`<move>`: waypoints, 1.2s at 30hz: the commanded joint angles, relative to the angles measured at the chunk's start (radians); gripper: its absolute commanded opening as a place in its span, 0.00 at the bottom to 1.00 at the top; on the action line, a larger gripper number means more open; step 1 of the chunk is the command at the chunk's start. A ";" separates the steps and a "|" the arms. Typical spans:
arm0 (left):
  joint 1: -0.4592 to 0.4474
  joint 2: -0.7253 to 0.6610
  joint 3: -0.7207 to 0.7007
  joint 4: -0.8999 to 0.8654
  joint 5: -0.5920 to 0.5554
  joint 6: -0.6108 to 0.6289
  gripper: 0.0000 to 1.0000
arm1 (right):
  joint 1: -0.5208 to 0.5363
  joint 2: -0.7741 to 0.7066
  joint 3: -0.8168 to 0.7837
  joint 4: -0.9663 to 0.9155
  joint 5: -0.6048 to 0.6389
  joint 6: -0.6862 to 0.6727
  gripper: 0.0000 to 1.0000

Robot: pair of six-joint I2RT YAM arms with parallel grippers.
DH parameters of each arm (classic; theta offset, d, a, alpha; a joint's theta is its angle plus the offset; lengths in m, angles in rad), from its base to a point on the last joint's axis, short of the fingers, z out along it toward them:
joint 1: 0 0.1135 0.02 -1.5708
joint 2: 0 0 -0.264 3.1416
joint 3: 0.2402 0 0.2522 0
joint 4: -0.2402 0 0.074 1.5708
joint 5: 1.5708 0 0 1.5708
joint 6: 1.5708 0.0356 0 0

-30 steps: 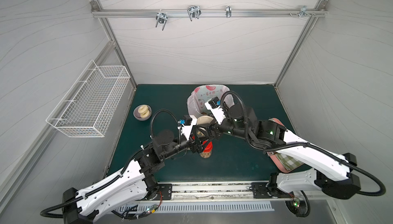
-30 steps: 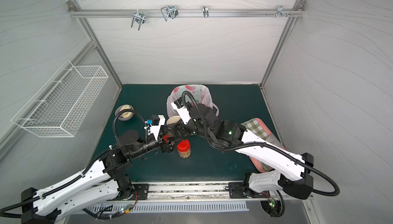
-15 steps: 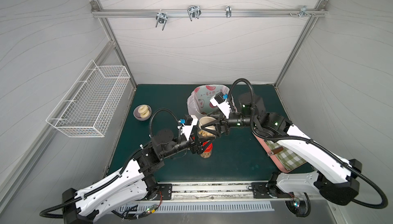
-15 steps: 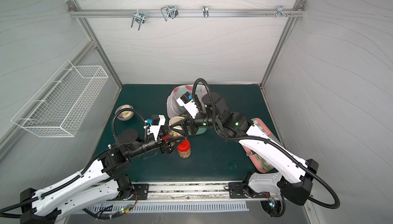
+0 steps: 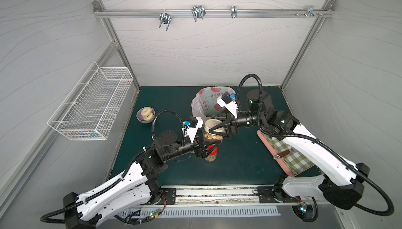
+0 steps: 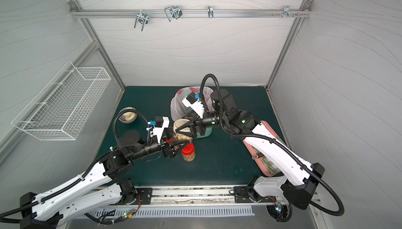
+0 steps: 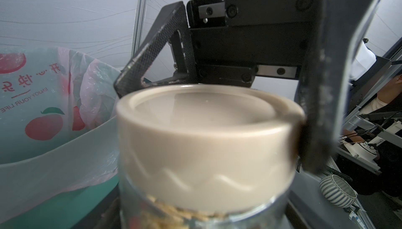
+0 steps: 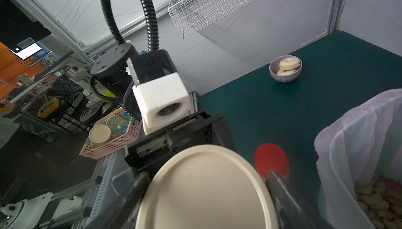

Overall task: Empty moldy peanuts from jars
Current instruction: Unscrew the lid from the jar.

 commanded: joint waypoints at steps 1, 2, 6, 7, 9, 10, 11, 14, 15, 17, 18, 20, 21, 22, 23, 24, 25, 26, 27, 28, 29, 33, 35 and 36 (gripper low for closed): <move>0.006 0.023 0.061 0.102 0.045 0.030 0.00 | 0.029 0.012 0.043 -0.017 -0.216 0.011 0.62; 0.008 0.027 0.063 0.103 0.051 0.029 0.00 | 0.029 0.014 0.047 -0.019 -0.227 0.009 0.62; 0.017 0.040 0.071 0.103 0.074 0.024 0.00 | 0.029 0.026 0.073 -0.045 -0.286 -0.012 0.62; 0.020 0.042 0.071 0.104 0.079 0.021 0.00 | 0.030 0.029 0.080 -0.055 -0.294 -0.016 0.62; 0.028 0.047 0.069 0.109 0.087 0.015 0.00 | 0.032 0.033 0.091 -0.074 -0.298 -0.029 0.62; 0.035 0.050 0.068 0.115 0.097 0.009 0.00 | 0.033 0.037 0.095 -0.085 -0.299 -0.039 0.62; 0.040 0.052 0.069 0.121 0.104 0.002 0.00 | 0.035 0.039 0.102 -0.095 -0.301 -0.044 0.62; 0.055 0.060 0.064 0.137 0.132 -0.013 0.00 | 0.034 0.056 0.117 -0.114 -0.326 -0.062 0.64; 0.058 0.060 0.064 0.138 0.135 -0.015 0.00 | 0.035 0.064 0.122 -0.117 -0.336 -0.064 0.66; 0.059 0.060 0.063 0.136 0.136 -0.013 0.00 | 0.035 0.073 0.130 -0.123 -0.340 -0.065 0.76; 0.061 0.058 0.063 0.132 0.134 -0.013 0.00 | 0.035 0.072 0.129 -0.124 -0.330 -0.065 0.84; 0.062 0.049 0.062 0.114 0.106 -0.001 0.00 | 0.035 0.059 0.121 -0.125 -0.286 -0.065 0.99; 0.063 0.041 0.056 0.109 0.091 0.004 0.00 | 0.033 0.050 0.115 -0.124 -0.256 -0.060 0.99; 0.066 0.033 0.053 0.106 0.085 0.006 0.00 | 0.032 0.043 0.111 -0.124 -0.231 -0.056 0.99; 0.069 0.029 0.050 0.108 0.084 0.004 0.00 | 0.029 0.038 0.108 -0.124 -0.209 -0.050 0.99; 0.072 0.025 0.048 0.107 0.084 0.004 0.00 | 0.026 0.033 0.106 -0.123 -0.178 -0.043 0.99; 0.073 0.025 0.047 0.106 0.084 0.004 0.00 | 0.024 0.027 0.106 -0.127 -0.153 -0.037 0.99; 0.074 0.025 0.048 0.106 0.083 0.004 0.00 | 0.022 0.023 0.104 -0.126 -0.130 -0.034 0.99; 0.074 0.025 0.048 0.107 0.083 0.004 0.00 | 0.020 0.018 0.101 -0.127 -0.098 -0.026 0.99; 0.073 0.026 0.048 0.108 0.083 0.004 0.00 | 0.017 0.012 0.097 -0.128 -0.063 -0.018 0.99; 0.073 0.027 0.048 0.110 0.082 0.005 0.00 | 0.014 0.004 0.094 -0.129 -0.032 -0.009 0.99; 0.074 0.028 0.043 0.110 0.071 0.010 0.00 | 0.000 -0.024 0.079 -0.153 0.105 0.029 0.99; 0.074 0.026 0.041 0.112 0.065 0.012 0.00 | -0.001 -0.033 0.073 -0.168 0.159 0.048 0.99; 0.074 0.026 0.040 0.112 0.061 0.014 0.00 | -0.002 -0.040 0.067 -0.173 0.184 0.054 0.99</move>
